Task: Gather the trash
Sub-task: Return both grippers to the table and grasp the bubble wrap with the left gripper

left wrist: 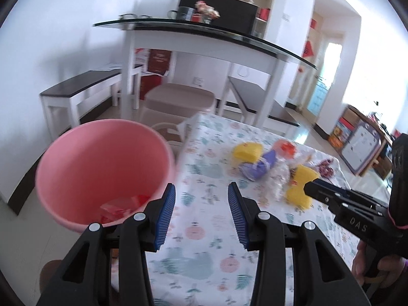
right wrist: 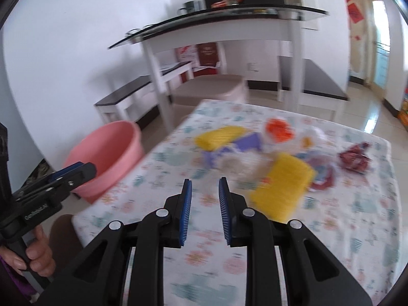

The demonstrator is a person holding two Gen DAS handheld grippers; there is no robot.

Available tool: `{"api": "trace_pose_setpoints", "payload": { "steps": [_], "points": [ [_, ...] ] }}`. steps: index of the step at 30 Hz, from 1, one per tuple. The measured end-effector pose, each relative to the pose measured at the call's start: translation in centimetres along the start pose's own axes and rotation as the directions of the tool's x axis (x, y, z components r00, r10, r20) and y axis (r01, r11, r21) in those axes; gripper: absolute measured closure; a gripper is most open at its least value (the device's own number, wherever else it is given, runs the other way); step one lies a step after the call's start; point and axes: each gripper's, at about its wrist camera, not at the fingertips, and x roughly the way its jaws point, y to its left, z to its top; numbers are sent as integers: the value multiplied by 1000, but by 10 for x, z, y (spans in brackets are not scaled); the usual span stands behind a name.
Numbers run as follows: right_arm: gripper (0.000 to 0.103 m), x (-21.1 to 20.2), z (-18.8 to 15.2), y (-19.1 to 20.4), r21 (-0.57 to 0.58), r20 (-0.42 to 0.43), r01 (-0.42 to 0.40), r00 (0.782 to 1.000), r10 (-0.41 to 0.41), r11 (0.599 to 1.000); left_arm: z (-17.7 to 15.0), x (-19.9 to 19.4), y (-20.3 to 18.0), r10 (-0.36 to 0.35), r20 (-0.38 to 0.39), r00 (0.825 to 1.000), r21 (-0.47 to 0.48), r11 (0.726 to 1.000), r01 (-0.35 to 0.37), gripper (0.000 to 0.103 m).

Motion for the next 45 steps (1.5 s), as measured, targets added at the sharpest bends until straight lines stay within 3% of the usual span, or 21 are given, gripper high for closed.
{"api": "trace_pose_setpoints", "payload": {
  "steps": [5,14,23,30,32,35,45],
  "points": [
    [81,-6,-8,-38,59,2,70,998,-70,996,2,18,-33,-49,-33,998,78,996,51,61],
    [81,1,-17,-74,144,-33,91,996,-87,985,5,63,-86,-127,-129,983,200,968,151,57],
    [81,16,-23,-90,219,-94,56,995,-36,974,7,119,-100,-135,-241,961,176,968,179,57],
    [81,25,-21,-91,244,-110,32,994,-5,969,5,137,-103,-119,-281,952,166,971,171,58],
    [81,27,-20,-91,252,-114,26,993,3,967,3,139,-102,-109,-291,950,164,973,162,71],
    [81,30,-20,-90,256,-118,23,993,8,966,2,140,-100,-102,-294,950,156,976,153,81],
    [81,38,-21,-93,293,-143,20,989,23,956,1,111,-96,-122,-239,963,156,974,162,87]
  ]
}}
